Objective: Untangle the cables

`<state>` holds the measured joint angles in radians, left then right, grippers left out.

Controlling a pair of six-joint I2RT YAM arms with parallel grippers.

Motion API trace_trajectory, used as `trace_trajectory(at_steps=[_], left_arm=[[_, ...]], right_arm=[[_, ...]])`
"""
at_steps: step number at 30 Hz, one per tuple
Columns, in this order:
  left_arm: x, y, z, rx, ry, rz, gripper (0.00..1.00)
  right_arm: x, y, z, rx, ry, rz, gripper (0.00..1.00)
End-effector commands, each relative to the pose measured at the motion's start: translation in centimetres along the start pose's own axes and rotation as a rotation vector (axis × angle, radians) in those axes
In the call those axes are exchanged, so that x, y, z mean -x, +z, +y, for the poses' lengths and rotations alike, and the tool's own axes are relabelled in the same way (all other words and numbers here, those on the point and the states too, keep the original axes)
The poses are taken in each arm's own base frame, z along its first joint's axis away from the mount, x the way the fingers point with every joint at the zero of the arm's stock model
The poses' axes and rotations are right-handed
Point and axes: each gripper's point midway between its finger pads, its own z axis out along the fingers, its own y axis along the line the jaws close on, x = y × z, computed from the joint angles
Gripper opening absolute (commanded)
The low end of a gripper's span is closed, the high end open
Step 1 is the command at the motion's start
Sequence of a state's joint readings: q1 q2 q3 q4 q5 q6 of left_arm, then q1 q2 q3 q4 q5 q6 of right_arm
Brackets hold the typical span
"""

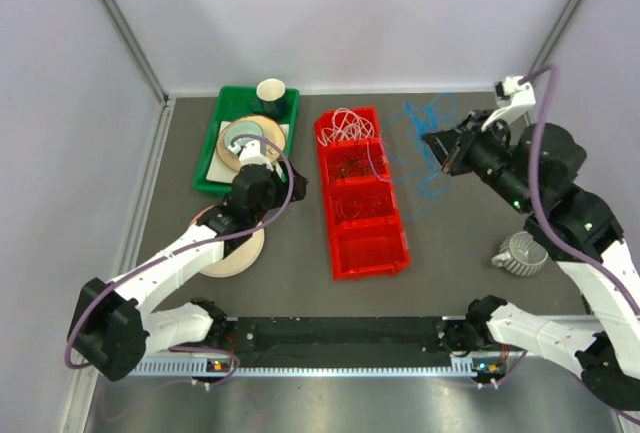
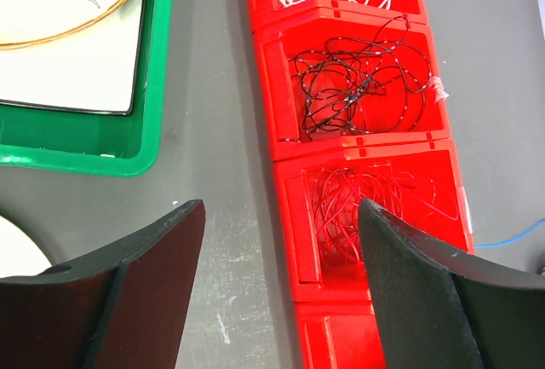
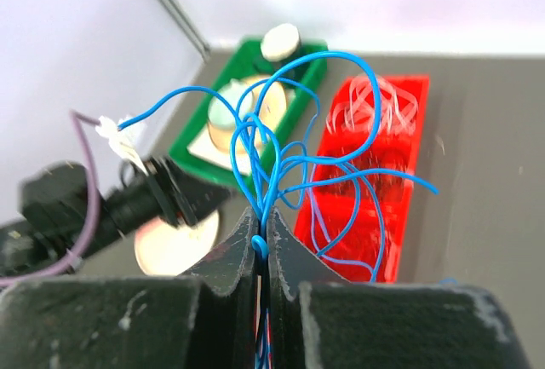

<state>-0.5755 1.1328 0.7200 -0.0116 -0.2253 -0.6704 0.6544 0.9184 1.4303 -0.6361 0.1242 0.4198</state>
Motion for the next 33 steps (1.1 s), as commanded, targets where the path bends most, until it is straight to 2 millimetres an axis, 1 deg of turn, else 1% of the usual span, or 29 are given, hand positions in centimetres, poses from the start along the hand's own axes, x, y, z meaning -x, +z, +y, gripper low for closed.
trace_trajectory(at_steps=[1,2,5,9,10,11,12,13,14,15,17,18,21,22,23,24,25,26,28,29,31,32,33], left_arm=[[2.4,-1.0,-1.2,-0.042,-0.016,-0.068,0.77],[2.1,-1.4,-0.8,-0.028,-0.012,-0.057,0.77],[2.3,-1.8,-0.6,-0.026,-0.019,-0.067,0.77],[2.4,-2.4,-0.4,-0.028,-0.021,-0.079,0.77],[2.5,-2.6,-0.4,-0.03,-0.014,-0.083,0.77],[2.7,-2.7,-0.2,-0.018,-0.008,-0.092,0.77],[2.8,-2.9,0.1,-0.009,0.012,-0.095,0.78],[3.0,-3.0,0.2,-0.006,0.022,-0.102,0.78],[3.0,-3.2,0.4,-0.001,0.029,-0.106,0.78],[3.0,-3.2,0.5,0.003,0.037,-0.106,0.78],[2.6,-3.3,0.7,-0.002,0.04,-0.097,0.78],[2.1,-3.3,0.5,-0.015,0.038,-0.082,0.78],[1.0,-3.0,0.9,-0.023,0.032,-0.062,0.78],[0.6,-3.0,1.2,-0.018,0.035,-0.054,0.78],[0.7,-3.0,1.1,-0.018,0.049,-0.052,0.78],[0.5,-3.0,1.2,-0.013,0.059,-0.041,0.78],[0.3,-3.1,1.3,-0.01,0.07,-0.027,0.78],[0.4,-3.1,1.1,-0.014,0.082,-0.024,0.78],[0.4,-3.0,0.8,-0.028,0.091,-0.012,0.78],[0.3,-3.0,0.7,-0.033,0.094,-0.007,0.78],[0.0,-2.7,0.7,-0.035,0.097,0.006,0.78],[-0.1,-2.7,0.6,-0.037,0.098,0.011,0.78],[-0.3,-2.5,0.6,-0.035,0.098,0.019,0.78]], right_arm=[[5.1,-1.6,1.9,0.056,-0.004,-0.151,0.0],[5.4,-1.7,2.1,0.062,-0.004,-0.155,0.0],[6.1,-1.8,2.6,0.078,0.004,-0.17,0.0],[6.1,-2.1,3.1,0.108,0.021,-0.177,0.0],[5.4,-1.9,3.0,0.112,0.024,-0.164,0.0],[5.5,-2.6,3.1,0.128,0.033,-0.181,0.0],[5.5,-2.7,3.1,0.135,0.039,-0.188,0.0],[4.8,-2.6,2.9,0.133,0.04,-0.176,0.0],[4.8,-3.2,2.9,0.141,0.049,-0.184,0.0],[4.3,-3.2,2.6,0.135,0.051,-0.176,0.0],[4.3,-4.0,2.4,0.134,0.056,-0.192,0.0],[4.1,-4.1,2.1,0.123,0.054,-0.192,0.0],[4.2,-4.6,0.9,0.06,0.03,-0.193,0.0],[3.6,-4.5,0.4,0.039,0.016,-0.167,0.0],[3.9,-4.7,-0.1,0.005,0.003,-0.171,0.0],[3.5,-4.6,-0.6,-0.019,-0.008,-0.153,0.0],[3.7,-4.7,-0.9,-0.034,-0.024,-0.155,0.0],[4.4,-5.0,-0.9,-0.045,-0.031,-0.17,0.0],[5.2,-5.2,-0.9,-0.05,-0.057,-0.184,0.0],[6.3,-5.5,-0.7,-0.051,-0.063,-0.209,0.0],[6.9,-5.0,-0.7,-0.07,-0.097,-0.206,0.0],[8.1,-5.3,-0.6,-0.078,-0.102,-0.231,0.0],[8.2,-4.6,-0.6,-0.09,-0.112,-0.224,0.0]])
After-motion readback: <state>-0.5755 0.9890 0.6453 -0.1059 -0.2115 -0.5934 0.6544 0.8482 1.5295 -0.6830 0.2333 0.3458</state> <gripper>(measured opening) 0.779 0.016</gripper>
